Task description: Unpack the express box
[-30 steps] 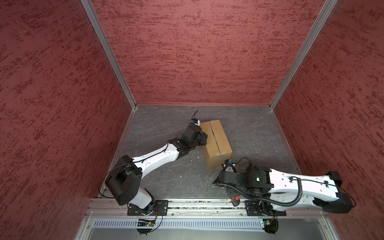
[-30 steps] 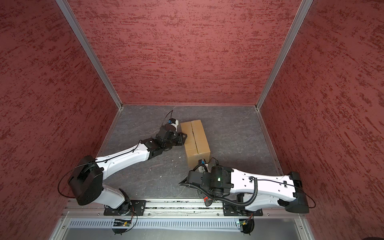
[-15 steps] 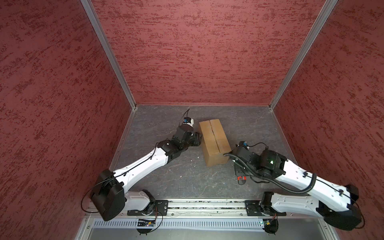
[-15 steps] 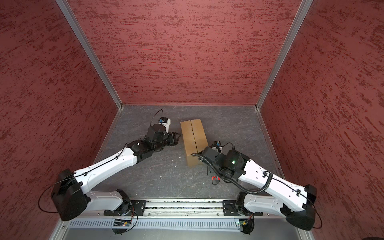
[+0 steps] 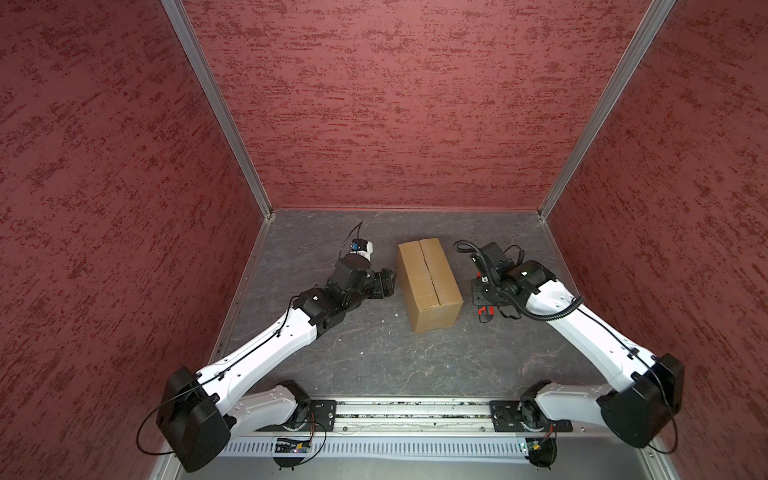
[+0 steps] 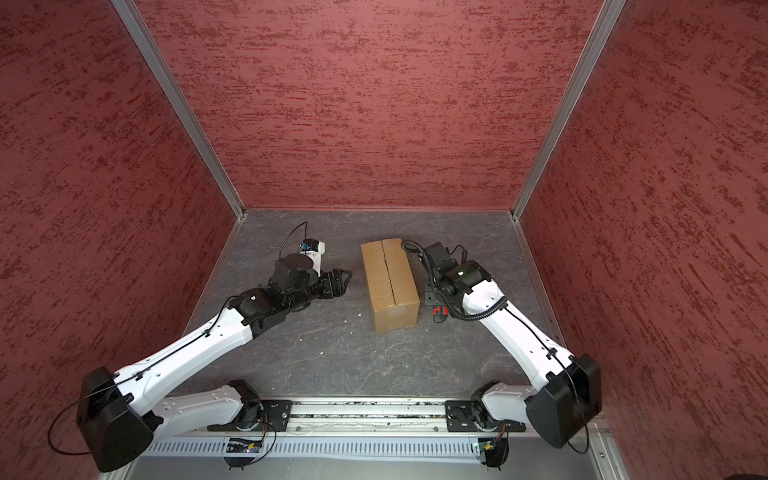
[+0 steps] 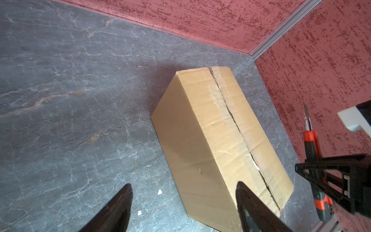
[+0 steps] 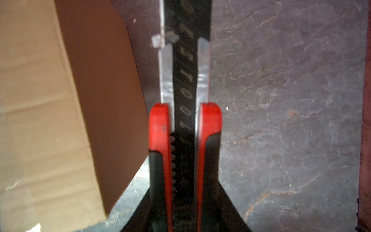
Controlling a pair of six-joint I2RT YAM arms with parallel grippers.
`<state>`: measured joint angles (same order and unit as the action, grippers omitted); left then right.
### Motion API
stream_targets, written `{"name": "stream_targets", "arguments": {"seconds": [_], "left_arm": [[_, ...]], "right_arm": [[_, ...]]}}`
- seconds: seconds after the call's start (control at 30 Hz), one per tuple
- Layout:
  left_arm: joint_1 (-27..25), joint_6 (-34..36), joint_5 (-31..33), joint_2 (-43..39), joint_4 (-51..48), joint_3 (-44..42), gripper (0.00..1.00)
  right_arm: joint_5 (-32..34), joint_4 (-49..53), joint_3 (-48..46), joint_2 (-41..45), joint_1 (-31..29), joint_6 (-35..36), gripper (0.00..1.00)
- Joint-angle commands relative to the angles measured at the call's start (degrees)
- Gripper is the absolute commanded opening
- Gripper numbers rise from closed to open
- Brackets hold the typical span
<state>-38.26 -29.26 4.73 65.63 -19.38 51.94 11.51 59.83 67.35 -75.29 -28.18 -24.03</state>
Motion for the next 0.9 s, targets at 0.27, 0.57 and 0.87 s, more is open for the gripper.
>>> {"name": "stream_targets", "arguments": {"seconds": [0.27, 0.57, 0.87], "left_arm": [[0.8, 0.2, -3.1, -0.9, -2.3, -1.2, 0.84], [1.8, 0.0, -2.6, -0.5, -3.4, -3.0, 0.79], [5.8, -4.3, -3.2, 5.6, 3.9, -8.6, 0.59]], "right_arm": [[-5.0, -13.3, -6.9, -7.4, 6.6, 7.3, 0.03], [-9.2, -23.1, -5.6, -13.6, 7.7, 11.5, 0.03], [-10.0, -25.9, 2.4, -22.9, 9.0, 18.0, 0.02]]}}
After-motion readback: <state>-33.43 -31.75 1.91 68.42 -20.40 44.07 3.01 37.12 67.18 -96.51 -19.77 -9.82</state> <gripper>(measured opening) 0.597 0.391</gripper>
